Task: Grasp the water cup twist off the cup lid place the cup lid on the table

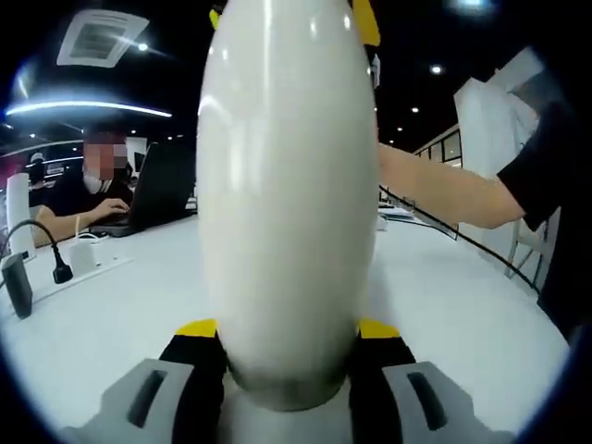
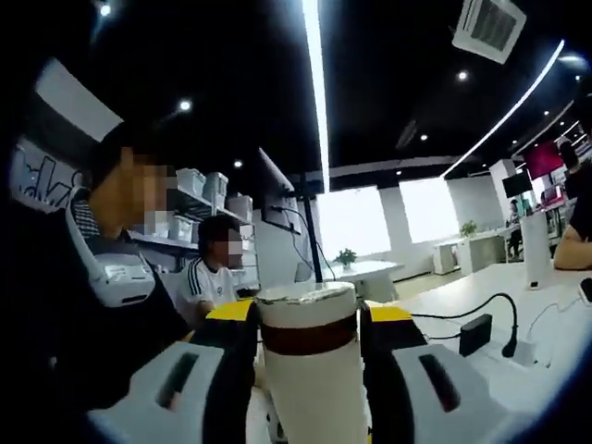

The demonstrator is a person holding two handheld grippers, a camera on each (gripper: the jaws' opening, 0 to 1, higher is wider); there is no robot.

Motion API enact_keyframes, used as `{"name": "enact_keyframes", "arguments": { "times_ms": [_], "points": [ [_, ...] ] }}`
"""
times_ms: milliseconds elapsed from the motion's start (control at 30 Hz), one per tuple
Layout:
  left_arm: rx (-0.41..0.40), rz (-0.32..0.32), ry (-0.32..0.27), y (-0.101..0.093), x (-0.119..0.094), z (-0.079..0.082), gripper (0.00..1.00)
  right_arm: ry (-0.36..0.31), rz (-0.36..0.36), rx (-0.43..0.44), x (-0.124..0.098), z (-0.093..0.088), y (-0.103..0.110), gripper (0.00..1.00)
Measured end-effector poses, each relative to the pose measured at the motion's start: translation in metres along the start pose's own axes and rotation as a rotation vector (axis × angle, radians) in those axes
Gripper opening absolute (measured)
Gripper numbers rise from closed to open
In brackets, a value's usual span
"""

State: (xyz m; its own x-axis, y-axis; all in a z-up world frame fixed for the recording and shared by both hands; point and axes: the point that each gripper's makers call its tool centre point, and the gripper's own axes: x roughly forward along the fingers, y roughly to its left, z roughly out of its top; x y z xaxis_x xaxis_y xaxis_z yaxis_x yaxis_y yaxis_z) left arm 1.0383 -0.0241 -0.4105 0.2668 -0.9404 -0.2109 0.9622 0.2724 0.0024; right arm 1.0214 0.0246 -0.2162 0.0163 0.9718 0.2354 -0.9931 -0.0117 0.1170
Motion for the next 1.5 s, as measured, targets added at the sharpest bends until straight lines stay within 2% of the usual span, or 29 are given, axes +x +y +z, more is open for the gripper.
{"name": "enact_keyframes", "arguments": {
  "times_ms": [133,267,400,433,567,667,700,800,967,1067,1133,1167,1200,1233,1300,1367,1500],
  "points": [
    [0.000,-0.001,0.000,0.001,0.000,0.000,0.54,-0.018,-0.094,-0.007,-0.004,0.002,-0.008,0.58],
    [0.000,-0.001,0.000,0.001,0.000,0.000,0.54,-0.052,-0.186,-0.048,-0.014,0.012,-0.010,0.60],
    [0.000,-0.001,0.000,0.000,0.000,-0.001,0.54,-0.090,-0.339,-0.126,-0.029,0.029,-0.010,0.61],
    [-0.001,-0.001,0.000,0.000,0.000,-0.001,0.54,-0.079,-0.372,-0.148,-0.031,0.030,-0.007,0.61],
    [-0.001,0.000,0.000,-0.001,0.000,-0.001,0.54,-0.077,-0.406,-0.229,-0.031,0.037,0.018,0.62],
    [-0.001,0.001,0.000,-0.001,0.000,-0.001,0.54,-0.036,-0.486,-0.318,-0.033,0.037,0.034,0.62],
    [-0.001,0.001,0.000,-0.001,0.000,-0.001,0.54,-0.041,-0.505,-0.347,-0.033,0.038,0.040,0.62],
    [-0.002,0.003,0.000,0.000,0.001,-0.001,0.54,-0.005,-0.553,-0.368,-0.031,0.027,0.057,0.62],
    [-0.002,0.007,0.000,-0.001,0.000,-0.001,0.54,0.080,-0.660,-0.406,-0.033,0.006,0.067,0.62],
    [-0.002,0.009,0.000,-0.003,-0.001,0.000,0.54,0.072,-0.694,-0.397,-0.032,0.003,0.074,0.62],
    [-0.002,0.011,0.000,-0.004,-0.001,-0.001,0.54,0.050,-0.767,-0.403,-0.036,0.005,0.076,0.61],
    [-0.002,0.010,0.000,-0.005,-0.002,-0.001,0.54,0.052,-0.793,-0.394,-0.037,0.003,0.077,0.59],
    [-0.002,0.010,0.000,-0.005,-0.002,0.000,0.54,0.081,-0.828,-0.397,-0.039,-0.002,0.077,0.58],
    [-0.002,0.010,0.001,-0.006,-0.002,-0.001,0.54,0.094,-0.855,-0.427,-0.039,-0.003,0.078,0.57],
    [-0.002,0.011,0.000,-0.007,-0.003,-0.001,0.54,0.082,-0.880,-0.430,-0.036,-0.007,0.084,0.57],
    [-0.002,0.012,0.000,-0.008,-0.003,-0.001,0.53,0.032,-0.910,-0.377,-0.035,-0.010,0.088,0.57],
    [-0.002,0.011,0.001,-0.010,-0.004,-0.001,0.53,0.024,-0.954,-0.363,-0.038,-0.013,0.087,0.56]
  ]
}}
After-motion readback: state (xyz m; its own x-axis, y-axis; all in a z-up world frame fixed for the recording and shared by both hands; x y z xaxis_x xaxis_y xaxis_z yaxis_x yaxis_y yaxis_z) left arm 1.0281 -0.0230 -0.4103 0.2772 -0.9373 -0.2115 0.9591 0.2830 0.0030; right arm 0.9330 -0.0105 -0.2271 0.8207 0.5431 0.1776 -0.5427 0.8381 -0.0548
